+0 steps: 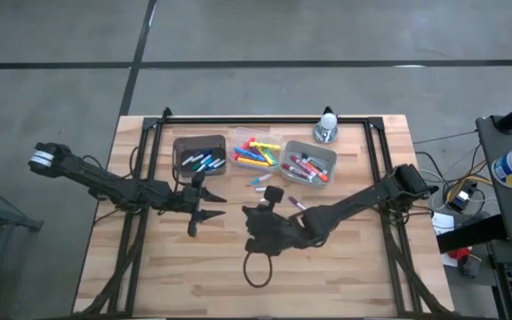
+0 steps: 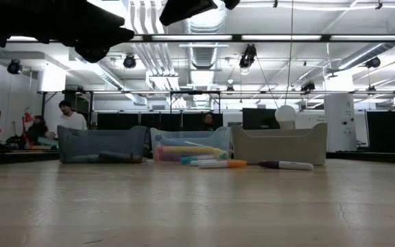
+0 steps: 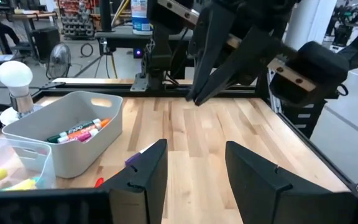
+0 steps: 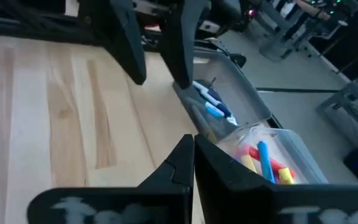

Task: Pick & Place Markers
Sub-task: Put the light blue mini marker into the black bin, then put the blue mini marker into the black bin

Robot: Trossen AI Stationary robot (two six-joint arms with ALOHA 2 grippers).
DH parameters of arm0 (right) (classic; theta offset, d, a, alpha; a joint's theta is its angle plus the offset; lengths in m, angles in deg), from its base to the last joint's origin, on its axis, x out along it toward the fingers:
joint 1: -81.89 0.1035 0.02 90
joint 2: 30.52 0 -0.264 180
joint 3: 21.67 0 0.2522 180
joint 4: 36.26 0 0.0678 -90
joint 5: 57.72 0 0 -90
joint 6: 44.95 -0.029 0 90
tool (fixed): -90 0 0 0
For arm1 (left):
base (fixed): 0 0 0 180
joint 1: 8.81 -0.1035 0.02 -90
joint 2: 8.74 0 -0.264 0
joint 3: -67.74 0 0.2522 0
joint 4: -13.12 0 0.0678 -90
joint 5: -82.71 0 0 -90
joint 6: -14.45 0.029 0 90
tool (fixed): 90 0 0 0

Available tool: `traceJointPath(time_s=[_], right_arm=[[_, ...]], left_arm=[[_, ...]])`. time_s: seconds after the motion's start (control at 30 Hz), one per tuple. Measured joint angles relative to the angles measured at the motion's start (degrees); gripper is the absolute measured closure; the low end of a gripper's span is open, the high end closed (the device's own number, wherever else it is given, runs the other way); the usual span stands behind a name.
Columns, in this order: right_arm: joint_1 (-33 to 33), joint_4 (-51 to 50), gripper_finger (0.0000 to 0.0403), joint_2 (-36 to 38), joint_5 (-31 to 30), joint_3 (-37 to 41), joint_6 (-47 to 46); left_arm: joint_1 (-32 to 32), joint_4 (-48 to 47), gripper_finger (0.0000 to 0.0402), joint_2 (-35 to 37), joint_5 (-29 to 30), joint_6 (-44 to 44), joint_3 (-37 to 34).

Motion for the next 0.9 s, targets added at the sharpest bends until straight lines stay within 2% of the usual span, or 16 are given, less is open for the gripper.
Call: traceJointPath(time_s=[0.2,0.57,0.67,0.9], right_arm=[[1.24,-9.72,0.0396,1.22,0.70,0.00,-1.91],[2.59,-33.06,0.0386,2.14,4.08,1.73,-22.44],[1.96,-34.55,0.0356,2.03,7.94,4.12,-25.41],[-2.19,-35.41,0.0249,2.05,16.50,9.87,-30.08]], left_arm=[[0.04,0.05,0.0246,0.24,-0.05,-0.64,0.01],[0.30,0.54,0.0246,0.70,-0.40,-4.24,0.04],[0.35,0.72,0.0246,0.74,-0.45,-3.99,0.04],[0.35,1.99,0.0246,0.74,-0.44,-3.61,0.51]])
